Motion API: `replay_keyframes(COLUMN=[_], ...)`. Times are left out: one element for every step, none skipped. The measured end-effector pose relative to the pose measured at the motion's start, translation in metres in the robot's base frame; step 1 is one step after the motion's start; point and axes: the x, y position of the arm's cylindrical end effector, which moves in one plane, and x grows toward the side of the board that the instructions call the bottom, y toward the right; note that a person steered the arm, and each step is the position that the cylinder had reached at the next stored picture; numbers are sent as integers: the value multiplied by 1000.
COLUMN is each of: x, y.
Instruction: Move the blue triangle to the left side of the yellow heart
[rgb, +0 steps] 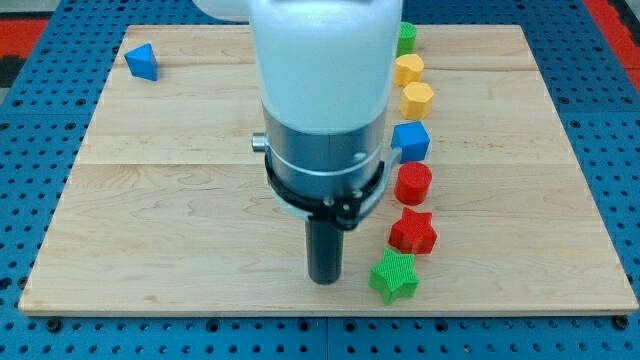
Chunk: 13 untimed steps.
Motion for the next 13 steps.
replay_keyframes(x=[9,9,6,-39,-118,-181,-258,-322,-336,-320,-297,-296,-279], y=[47,76,48,-51,-122,-219,-259,-301,-272,-214,-192,-219,-180])
